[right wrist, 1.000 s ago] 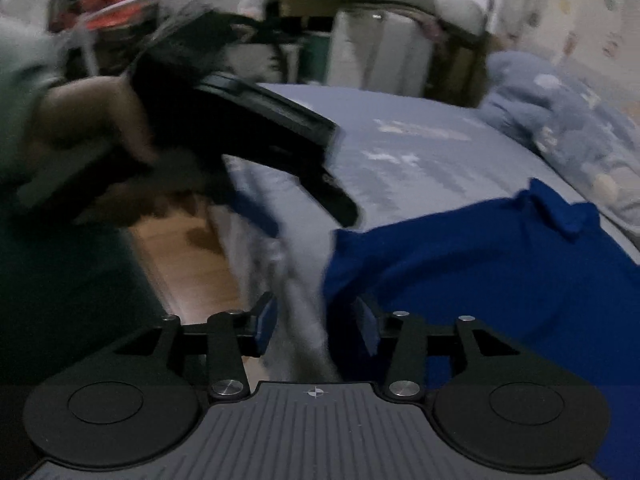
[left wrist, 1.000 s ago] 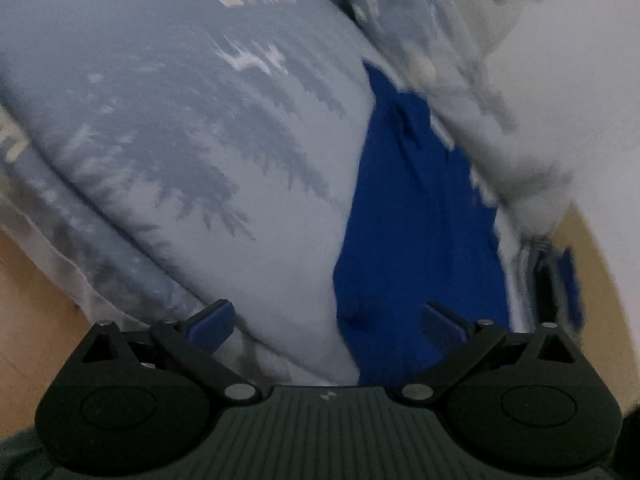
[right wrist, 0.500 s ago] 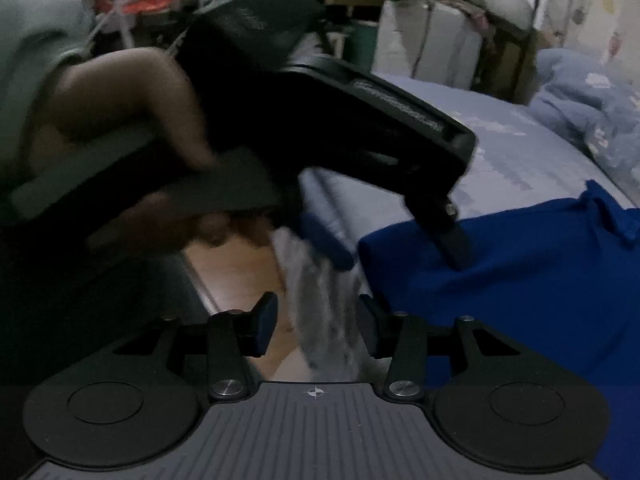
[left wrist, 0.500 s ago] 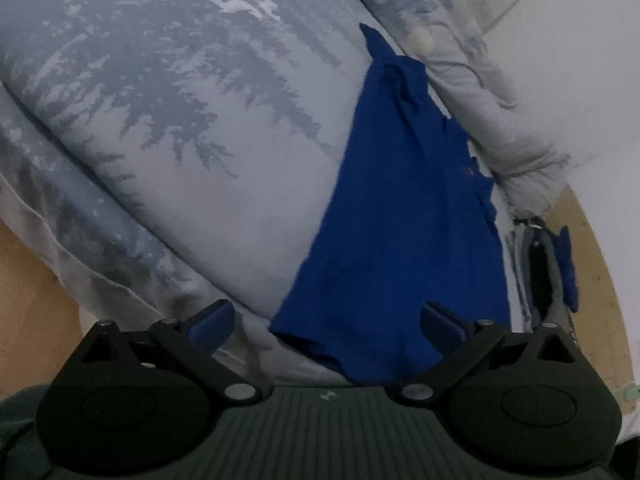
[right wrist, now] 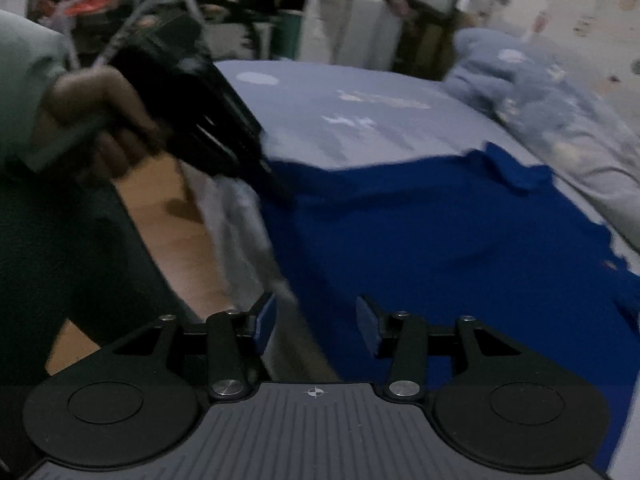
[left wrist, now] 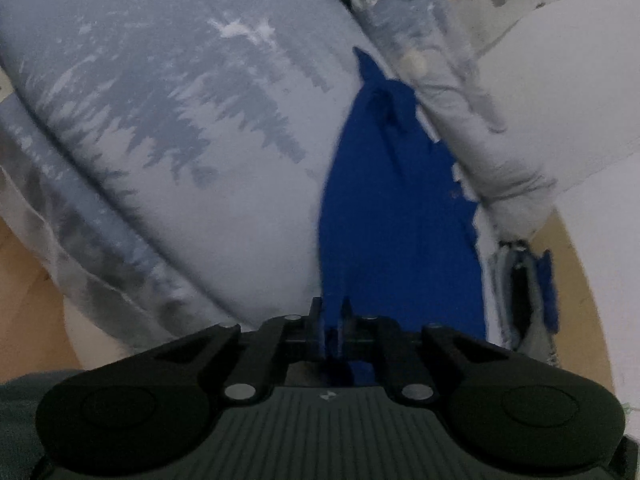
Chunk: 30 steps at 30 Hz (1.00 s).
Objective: Fold clothes
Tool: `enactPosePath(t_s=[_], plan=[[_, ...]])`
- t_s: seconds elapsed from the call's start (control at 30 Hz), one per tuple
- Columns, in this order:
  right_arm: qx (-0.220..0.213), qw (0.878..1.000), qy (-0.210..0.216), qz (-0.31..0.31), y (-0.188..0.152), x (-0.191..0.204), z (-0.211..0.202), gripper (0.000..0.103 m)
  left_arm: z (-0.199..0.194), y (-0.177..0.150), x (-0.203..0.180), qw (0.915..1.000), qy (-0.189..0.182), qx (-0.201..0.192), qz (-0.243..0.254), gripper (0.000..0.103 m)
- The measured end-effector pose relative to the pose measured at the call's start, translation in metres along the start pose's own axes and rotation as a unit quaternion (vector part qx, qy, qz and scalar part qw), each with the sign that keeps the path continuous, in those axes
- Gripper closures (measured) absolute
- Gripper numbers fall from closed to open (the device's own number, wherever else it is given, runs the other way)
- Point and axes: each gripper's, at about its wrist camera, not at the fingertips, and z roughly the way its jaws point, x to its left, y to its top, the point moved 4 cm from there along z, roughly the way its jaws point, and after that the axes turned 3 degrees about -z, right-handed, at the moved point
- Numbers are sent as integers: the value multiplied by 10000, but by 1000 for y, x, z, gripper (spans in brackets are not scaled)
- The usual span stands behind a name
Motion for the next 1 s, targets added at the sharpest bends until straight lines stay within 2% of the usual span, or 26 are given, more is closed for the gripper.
enactPosePath(t_s=[0.1,0.2,0.33,0.43,0.5,0.63,0.7,0.87,1.0], plan=[[1,9998,-204,20,-4,-8,2,50,-5,-2,-19,9998,-180,-57,-84,96],[-212,9991,-360,-99,-4,0,6,43,-10,-4,-40,9992,-389,-62,-40,96],[-502,9957,-648,-440,9,16,37,41,-16,-1,-60,9986,-514,-98,2,96],[-711,9894,-1040,-724,24,29,65,41,-19,3,-68,9984,-547,-137,-34,96],[-772,9831,-1455,-803,33,29,83,41,-21,5,-71,9982,-582,-159,-41,96],[-588,9783,-1840,-744,33,17,106,43,-25,10,-70,9968,-714,-279,-223,96],[-415,9768,-1934,-825,22,12,107,44,-25,13,-68,9958,-774,-317,-363,96],[116,9681,-2316,-946,-24,-19,86,44,-30,21,-71,9947,-831,-445,-413,96],[687,9542,-2794,-819,-69,-60,64,44,-36,27,-78,9933,-935,-499,-461,96]])
